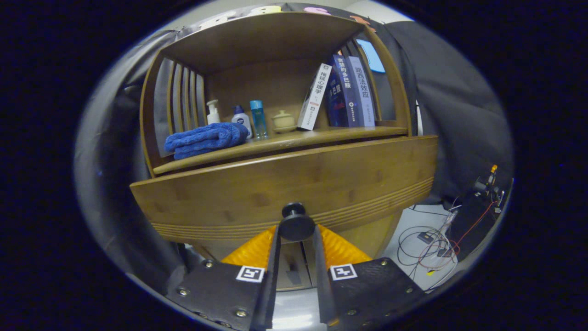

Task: Pull open the drawer, take out the items inside it, and place them on the countertop above the cabinet.

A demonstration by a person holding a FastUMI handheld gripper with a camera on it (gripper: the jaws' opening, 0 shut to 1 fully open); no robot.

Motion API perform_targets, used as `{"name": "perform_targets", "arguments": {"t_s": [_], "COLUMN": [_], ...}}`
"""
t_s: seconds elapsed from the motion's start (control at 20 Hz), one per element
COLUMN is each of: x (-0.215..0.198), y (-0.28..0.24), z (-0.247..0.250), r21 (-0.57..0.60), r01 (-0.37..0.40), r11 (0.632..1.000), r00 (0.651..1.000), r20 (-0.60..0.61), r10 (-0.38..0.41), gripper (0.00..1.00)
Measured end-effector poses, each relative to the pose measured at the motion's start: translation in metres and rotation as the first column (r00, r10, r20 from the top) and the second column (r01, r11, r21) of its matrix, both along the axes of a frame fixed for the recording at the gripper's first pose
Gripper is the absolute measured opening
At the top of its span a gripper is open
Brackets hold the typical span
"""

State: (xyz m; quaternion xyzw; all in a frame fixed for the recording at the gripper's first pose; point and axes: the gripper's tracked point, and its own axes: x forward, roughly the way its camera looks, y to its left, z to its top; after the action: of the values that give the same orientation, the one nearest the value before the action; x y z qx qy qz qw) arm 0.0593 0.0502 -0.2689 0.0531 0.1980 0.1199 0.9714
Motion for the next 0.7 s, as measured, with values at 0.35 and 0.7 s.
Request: {"name": "perform_targets", "arguments": {"t_s": [0.35, 0.7], "x": [-0.047, -0.040], "y": [-0.026, -0.040], "z": [0.033, 0.031], "r21": [-0.033, -0.077], "r01": [0.117, 0.172], "r11": [0.993, 0.982], "r00": [0.991, 0.984], "r20": [0.071, 0.056], "r10": [-0.114, -0.168], "gripper": [0.01, 0.01]}}
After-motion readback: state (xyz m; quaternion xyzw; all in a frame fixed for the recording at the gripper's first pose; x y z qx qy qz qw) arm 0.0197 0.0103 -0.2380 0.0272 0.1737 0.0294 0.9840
